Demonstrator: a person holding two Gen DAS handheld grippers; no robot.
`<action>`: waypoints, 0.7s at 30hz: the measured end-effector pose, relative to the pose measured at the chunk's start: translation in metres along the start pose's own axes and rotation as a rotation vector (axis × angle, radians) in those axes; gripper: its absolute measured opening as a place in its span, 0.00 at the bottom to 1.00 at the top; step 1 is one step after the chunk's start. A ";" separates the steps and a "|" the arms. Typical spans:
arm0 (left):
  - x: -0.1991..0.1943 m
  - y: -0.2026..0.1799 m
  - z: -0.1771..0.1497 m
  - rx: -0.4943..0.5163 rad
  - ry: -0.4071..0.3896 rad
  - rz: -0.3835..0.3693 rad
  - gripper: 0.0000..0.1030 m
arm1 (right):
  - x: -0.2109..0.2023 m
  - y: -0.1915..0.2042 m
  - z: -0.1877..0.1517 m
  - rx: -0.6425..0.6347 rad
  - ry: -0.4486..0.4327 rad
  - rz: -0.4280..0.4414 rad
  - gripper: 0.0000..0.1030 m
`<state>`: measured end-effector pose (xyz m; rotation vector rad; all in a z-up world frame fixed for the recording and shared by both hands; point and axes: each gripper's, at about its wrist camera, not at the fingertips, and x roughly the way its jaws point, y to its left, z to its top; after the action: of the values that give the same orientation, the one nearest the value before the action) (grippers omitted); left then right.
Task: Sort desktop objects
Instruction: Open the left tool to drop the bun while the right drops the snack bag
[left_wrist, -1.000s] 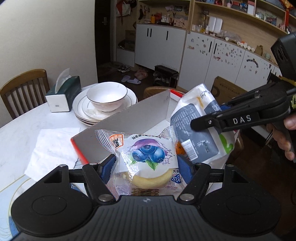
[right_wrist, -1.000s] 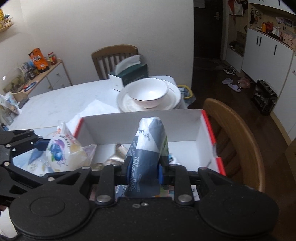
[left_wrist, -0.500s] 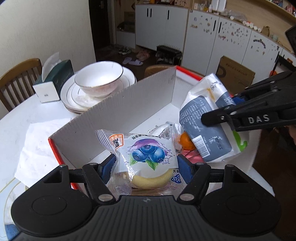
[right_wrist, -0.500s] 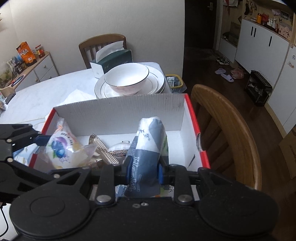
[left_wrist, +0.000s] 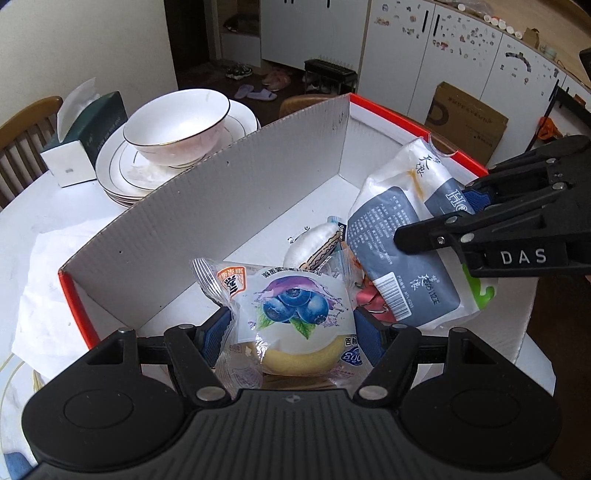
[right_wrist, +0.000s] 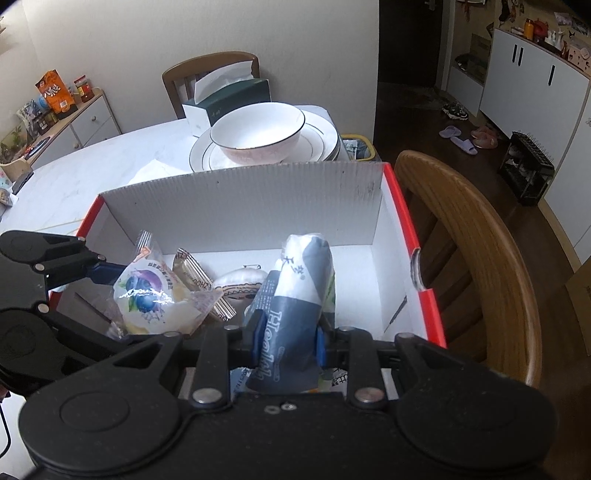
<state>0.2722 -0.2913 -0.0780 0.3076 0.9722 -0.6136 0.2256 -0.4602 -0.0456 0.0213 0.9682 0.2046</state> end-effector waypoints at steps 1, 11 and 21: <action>0.001 0.000 0.001 -0.001 0.005 -0.004 0.69 | 0.001 0.000 0.000 -0.001 0.002 0.001 0.25; -0.003 0.004 -0.003 -0.029 0.005 -0.040 0.73 | -0.001 0.002 -0.004 -0.035 0.025 0.003 0.36; -0.022 0.002 -0.012 -0.052 -0.041 -0.083 0.74 | -0.015 0.003 -0.007 -0.046 0.006 -0.018 0.56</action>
<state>0.2566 -0.2758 -0.0655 0.2088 0.9636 -0.6669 0.2113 -0.4603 -0.0372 -0.0300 0.9693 0.2101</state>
